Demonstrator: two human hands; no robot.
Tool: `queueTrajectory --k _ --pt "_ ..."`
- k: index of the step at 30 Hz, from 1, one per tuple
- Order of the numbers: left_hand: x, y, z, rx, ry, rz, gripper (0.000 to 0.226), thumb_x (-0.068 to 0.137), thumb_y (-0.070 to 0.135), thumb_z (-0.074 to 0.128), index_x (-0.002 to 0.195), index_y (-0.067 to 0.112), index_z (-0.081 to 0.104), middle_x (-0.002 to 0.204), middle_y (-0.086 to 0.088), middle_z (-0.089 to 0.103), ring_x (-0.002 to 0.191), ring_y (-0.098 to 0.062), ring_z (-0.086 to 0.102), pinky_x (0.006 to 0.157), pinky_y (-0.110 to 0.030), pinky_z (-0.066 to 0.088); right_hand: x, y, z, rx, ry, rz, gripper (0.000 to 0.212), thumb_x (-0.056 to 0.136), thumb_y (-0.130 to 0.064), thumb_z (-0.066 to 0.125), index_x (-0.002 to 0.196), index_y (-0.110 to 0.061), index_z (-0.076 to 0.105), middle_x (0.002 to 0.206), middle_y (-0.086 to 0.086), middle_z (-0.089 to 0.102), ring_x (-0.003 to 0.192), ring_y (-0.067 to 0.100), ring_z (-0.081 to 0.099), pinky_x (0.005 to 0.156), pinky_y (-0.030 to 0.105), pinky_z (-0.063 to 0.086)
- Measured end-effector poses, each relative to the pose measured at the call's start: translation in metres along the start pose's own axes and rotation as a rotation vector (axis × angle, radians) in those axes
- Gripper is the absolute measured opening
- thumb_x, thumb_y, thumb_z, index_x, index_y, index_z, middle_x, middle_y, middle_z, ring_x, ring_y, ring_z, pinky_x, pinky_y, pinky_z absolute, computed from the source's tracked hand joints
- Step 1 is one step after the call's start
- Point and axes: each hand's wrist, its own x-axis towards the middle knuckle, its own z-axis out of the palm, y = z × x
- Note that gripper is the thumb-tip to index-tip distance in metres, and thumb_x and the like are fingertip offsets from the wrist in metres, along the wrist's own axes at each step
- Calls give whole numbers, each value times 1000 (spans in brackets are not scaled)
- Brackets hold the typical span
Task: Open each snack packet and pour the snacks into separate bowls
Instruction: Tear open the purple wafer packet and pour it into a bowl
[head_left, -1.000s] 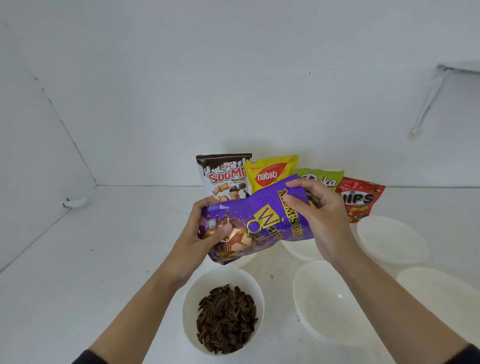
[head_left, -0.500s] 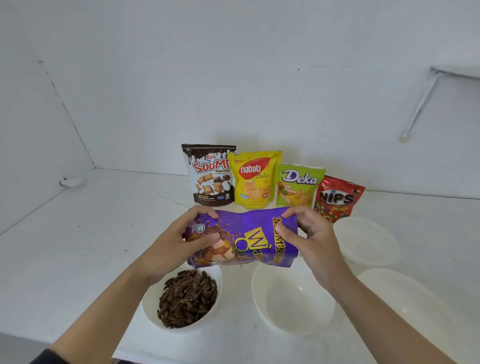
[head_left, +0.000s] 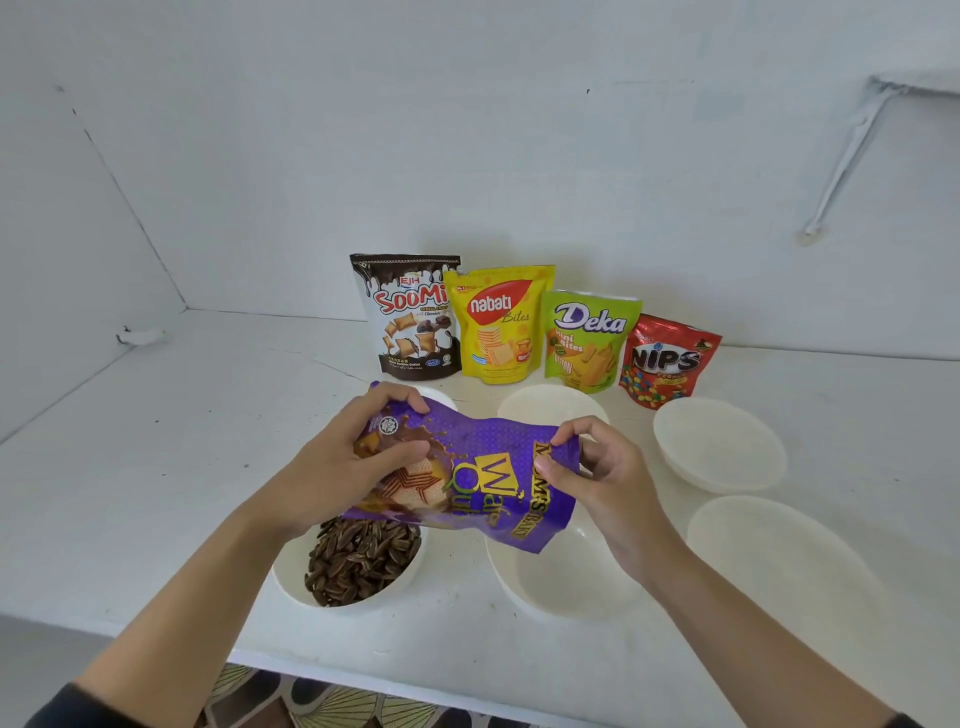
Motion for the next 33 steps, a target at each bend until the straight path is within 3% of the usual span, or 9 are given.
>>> queueTrajectory --k 7,13,18,21,24,28,33 --pt "6 12 3 78 -24 99 33 87 31 71 118 30 60 127 -3 58 107 -19 70 70 -26 60 -9 1 -4 24 -2 21 25 82 -10 76 97 -7 57 95 13 77 87 28 75 68 36 59" --pt "9 25 1 39 -25 138 32 88 21 71 119 20 61 122 -4 63 103 -18 73 69 -25 60 -10 -8 -6 -7 23 -26 35 72 -23 79 96 -8 58 94 12 78 86 28 75 78 42 56" --pt "13 46 -3 -13 14 225 33 84 16 74 115 14 62 107 -1 73 94 -19 75 74 -30 62 -8 -15 -4 54 28 -40 32 77 -16 78 98 -6 55 96 12 77 86 26 75 73 38 59" --pt "14 55 -4 14 17 249 35 79 23 77 112 18 66 110 -5 72 99 -24 74 79 -38 64 -8 -14 -3 88 28 -35 26 83 -6 75 98 -4 54 96 13 77 85 24 74 68 31 59" --pt "16 57 -4 62 12 237 34 80 24 80 112 23 68 112 0 72 100 -20 75 81 -44 64 -11 -11 -4 99 13 2 31 79 -14 76 97 -6 52 99 13 77 89 24 75 70 33 61" --pt "16 55 2 152 7 231 38 78 29 82 113 31 68 117 6 70 100 -14 74 76 -38 65 -15 1 -6 72 13 53 30 81 -15 77 93 -10 50 100 15 76 93 27 74 78 41 57" --pt "15 53 6 128 -10 205 36 80 26 81 113 30 68 114 6 72 98 -15 75 73 -37 65 -16 7 -7 74 33 63 25 87 -6 74 94 -8 50 102 17 76 95 30 73 75 37 59"
